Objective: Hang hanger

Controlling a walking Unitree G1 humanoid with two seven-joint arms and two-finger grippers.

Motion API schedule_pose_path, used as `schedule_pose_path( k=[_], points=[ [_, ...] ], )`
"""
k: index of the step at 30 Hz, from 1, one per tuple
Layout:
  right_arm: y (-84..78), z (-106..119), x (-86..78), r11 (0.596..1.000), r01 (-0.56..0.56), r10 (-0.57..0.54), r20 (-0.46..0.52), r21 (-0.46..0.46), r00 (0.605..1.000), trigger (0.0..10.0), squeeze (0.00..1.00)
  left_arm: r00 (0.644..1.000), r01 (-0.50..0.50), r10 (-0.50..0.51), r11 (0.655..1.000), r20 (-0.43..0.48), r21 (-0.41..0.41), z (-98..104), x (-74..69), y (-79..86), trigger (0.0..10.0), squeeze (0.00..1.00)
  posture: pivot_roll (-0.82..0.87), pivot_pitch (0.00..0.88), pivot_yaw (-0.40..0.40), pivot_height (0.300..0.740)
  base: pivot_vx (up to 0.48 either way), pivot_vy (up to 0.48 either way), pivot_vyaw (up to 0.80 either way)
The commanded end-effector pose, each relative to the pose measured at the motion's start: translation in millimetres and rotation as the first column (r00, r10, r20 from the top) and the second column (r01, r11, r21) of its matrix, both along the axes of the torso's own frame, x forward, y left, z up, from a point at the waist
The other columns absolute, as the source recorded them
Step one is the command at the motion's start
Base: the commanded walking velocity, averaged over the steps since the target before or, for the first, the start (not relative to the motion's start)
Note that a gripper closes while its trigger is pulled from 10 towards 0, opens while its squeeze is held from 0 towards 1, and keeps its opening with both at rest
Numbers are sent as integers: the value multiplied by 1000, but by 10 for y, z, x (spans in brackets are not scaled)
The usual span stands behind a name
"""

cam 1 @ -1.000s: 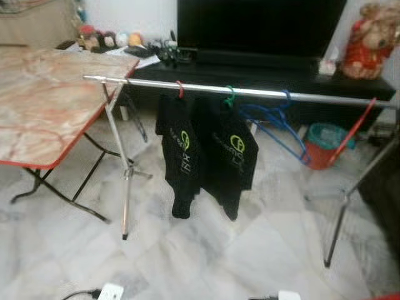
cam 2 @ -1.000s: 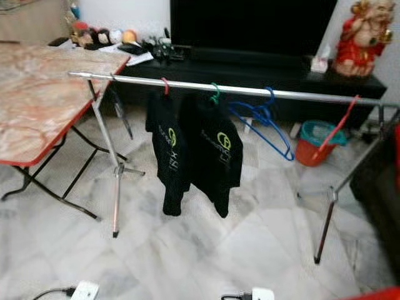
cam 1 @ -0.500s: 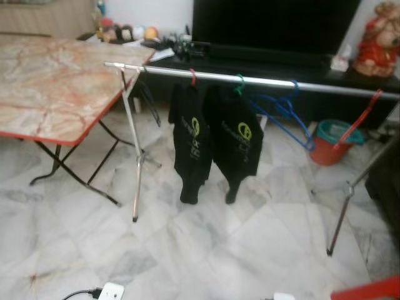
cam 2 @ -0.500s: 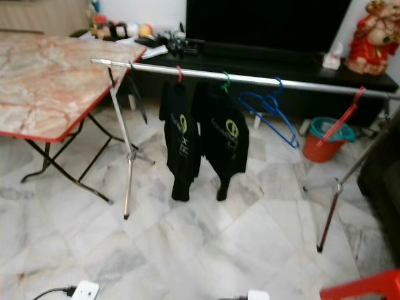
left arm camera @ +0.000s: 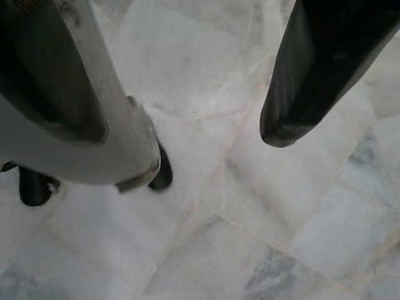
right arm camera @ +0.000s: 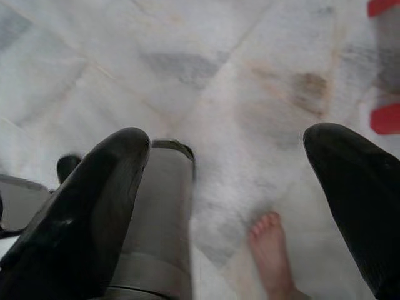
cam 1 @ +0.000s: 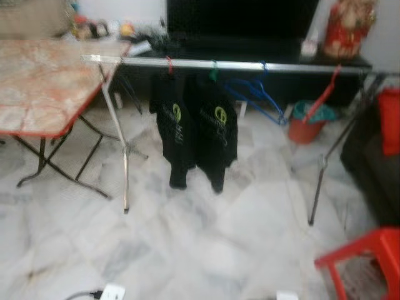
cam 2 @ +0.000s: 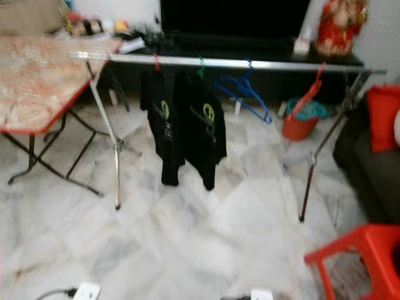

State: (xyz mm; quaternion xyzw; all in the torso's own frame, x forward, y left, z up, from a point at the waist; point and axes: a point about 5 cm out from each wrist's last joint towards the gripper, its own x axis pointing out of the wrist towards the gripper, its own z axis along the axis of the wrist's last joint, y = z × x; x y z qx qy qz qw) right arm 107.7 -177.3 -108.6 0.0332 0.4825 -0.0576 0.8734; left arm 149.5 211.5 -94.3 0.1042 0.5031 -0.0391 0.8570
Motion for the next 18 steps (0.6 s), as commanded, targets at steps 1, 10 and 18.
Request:
schedule_pose_path(
  k=[1, 10, 18],
  points=[
    [76, -17, -30, 1000, 0, 0, -15, 21, 1000, 10000, 0, 1000, 2, -2, 1000, -19, 14, -3, -32, 57, 10000, 0, -69, 0, -31, 740, -274, 0, 0],
    [75, -17, -23, 1000, 3, -3, -16, 22, 1000, 10000, 0, 1000, 0, 0, 1000, -9, 15, 2, -20, 54, 10000, 0, -68, 0, -31, 740, -213, 0, 0],
    [71, -14, -15, 1000, 0, 1, -14, 22, 1000, 10000, 0, 1000, 3, -2, 1000, -13, 17, 1, -17, 51, 10000, 0, -69, 0, -32, 740, 0, 0, 0]
  ],
)
